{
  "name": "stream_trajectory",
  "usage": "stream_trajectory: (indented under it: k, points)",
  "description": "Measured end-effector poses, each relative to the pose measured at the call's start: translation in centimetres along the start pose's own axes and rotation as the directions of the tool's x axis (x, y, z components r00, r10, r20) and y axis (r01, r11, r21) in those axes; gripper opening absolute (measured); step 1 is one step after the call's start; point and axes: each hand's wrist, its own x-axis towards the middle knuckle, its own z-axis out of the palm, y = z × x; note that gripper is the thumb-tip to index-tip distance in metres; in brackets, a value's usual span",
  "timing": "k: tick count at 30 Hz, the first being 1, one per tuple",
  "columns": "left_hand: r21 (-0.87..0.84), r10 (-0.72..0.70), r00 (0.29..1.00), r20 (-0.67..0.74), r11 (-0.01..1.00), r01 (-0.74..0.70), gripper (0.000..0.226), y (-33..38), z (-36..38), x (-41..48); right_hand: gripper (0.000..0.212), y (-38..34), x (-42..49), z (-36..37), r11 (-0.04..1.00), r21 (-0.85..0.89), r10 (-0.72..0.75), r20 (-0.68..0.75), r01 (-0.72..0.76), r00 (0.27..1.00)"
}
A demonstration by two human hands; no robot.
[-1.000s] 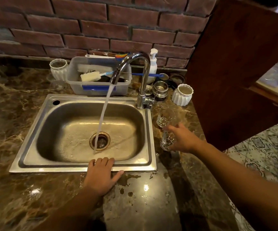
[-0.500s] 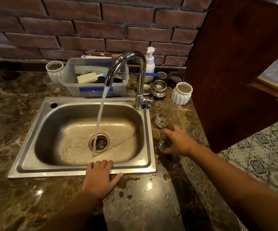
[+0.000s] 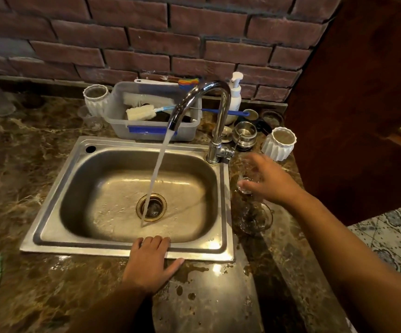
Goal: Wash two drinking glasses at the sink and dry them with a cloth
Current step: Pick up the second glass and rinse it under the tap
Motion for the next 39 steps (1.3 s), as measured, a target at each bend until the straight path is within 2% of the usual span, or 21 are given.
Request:
stream_trajectory:
  k: [2,5,9,11,13,16,19,22,26,32,35,39]
  points:
    - [-0.007,0.007,1.000,-0.001,1.000,-0.007,0.078,-0.1,0.2,0.1,0.078,-0.4,2.1,-0.3,0.992,0.128,0.013,-0.067,-0.004,0.998]
    - [-0.015,0.006,1.000,-0.009,1.000,-0.007,0.074,-0.3,0.6,0.2,0.082,-0.3,5.6,0.2,0.937,0.343,0.113,-0.120,-0.065,0.986]
    - [-0.005,0.049,0.988,-0.150,0.999,-0.050,0.057,-0.5,1.5,0.2,0.075,0.1,10.0,2.0,0.818,0.545,0.317,-0.163,-0.183,0.934]
    - [0.014,0.056,0.987,-0.153,0.998,-0.055,0.054,-0.6,1.5,0.4,0.061,-0.1,12.1,2.9,0.698,0.663,0.453,-0.113,-0.272,0.884]
    - [0.025,0.048,0.987,-0.157,0.999,-0.044,0.056,-0.8,1.5,0.6,0.059,-0.5,14.0,3.8,0.597,0.718,0.550,-0.040,-0.359,0.834]
    - [0.042,0.071,0.981,-0.181,0.997,-0.064,0.058,-1.0,1.8,0.7,0.059,-0.4,16.5,5.2,0.515,0.741,0.633,0.009,-0.431,0.774]
    - [0.073,0.100,0.973,-0.206,0.994,-0.087,0.061,-1.2,2.2,0.8,0.049,-0.7,17.6,5.9,0.438,0.791,0.665,0.036,-0.428,0.746]
    - [0.081,0.093,0.971,-0.221,0.994,-0.077,0.064,-1.4,2.2,1.0,0.047,-0.3,17.7,7.0,0.434,0.815,0.677,-0.013,-0.385,0.735]
    - [0.061,0.100,0.972,-0.212,0.994,-0.089,0.065,-1.3,2.0,0.8,0.057,0.0,17.7,8.6,0.468,0.799,0.699,-0.074,-0.377,0.711]
    - [0.025,0.083,0.973,-0.215,0.997,-0.079,0.065,-1.1,1.9,0.7,0.069,-0.6,17.4,10.2,0.370,0.881,0.702,-0.057,-0.295,0.710]
    - [0.018,0.090,0.971,-0.222,0.996,-0.088,0.065,-1.2,2.1,0.7,0.068,-0.5,17.2,10.8,0.404,0.872,0.698,-0.099,-0.276,0.709]
    - [0.021,0.102,0.966,-0.236,0.995,-0.100,0.063,-1.1,1.9,0.8,0.064,-0.2,17.3,11.1,0.512,0.808,0.661,-0.152,-0.293,0.735]
